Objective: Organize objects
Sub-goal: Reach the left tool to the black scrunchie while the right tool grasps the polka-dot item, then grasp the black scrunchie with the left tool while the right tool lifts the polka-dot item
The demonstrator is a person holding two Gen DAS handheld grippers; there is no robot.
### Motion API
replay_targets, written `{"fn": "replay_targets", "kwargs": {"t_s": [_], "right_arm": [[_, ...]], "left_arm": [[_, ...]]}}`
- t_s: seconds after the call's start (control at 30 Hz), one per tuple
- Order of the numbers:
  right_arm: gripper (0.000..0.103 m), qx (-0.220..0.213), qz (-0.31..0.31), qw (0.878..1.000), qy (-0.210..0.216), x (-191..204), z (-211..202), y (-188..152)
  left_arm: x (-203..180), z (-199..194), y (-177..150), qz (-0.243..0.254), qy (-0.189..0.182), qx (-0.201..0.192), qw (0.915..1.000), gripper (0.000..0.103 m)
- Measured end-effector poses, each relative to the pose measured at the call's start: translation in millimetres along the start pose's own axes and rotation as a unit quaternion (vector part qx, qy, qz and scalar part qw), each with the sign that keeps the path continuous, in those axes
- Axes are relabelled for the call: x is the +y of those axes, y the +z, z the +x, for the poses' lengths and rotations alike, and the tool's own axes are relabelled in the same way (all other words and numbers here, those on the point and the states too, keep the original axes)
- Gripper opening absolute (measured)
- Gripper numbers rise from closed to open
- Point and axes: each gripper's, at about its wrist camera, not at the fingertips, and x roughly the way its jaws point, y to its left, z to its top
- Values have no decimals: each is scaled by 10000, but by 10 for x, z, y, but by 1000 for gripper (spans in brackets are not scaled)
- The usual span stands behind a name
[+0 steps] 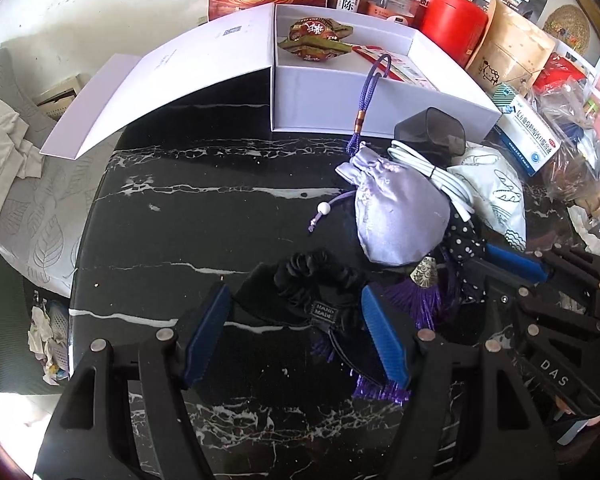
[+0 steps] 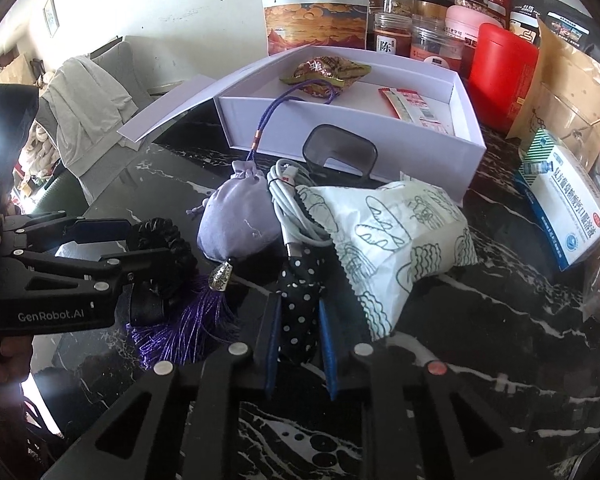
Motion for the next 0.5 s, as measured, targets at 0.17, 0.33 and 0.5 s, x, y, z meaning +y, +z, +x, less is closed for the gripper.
{"fn": "replay_targets", "kwargs": {"t_s": [0.17,0.33,0.5], "right_arm": [[14,-6,31,10000,-38,-35,-69,-89],[14,-16,19,9999,-118,-36,-171,-218],[14,-28,39,9999,-115,-35,-252,-351]], "left_arm": [[45,-10,-50,29,76,-219,9997,40],[41,-122,-120,229,154,-296,9992,14],[94,-195,-221,220,35,-240,9995,11]]}}
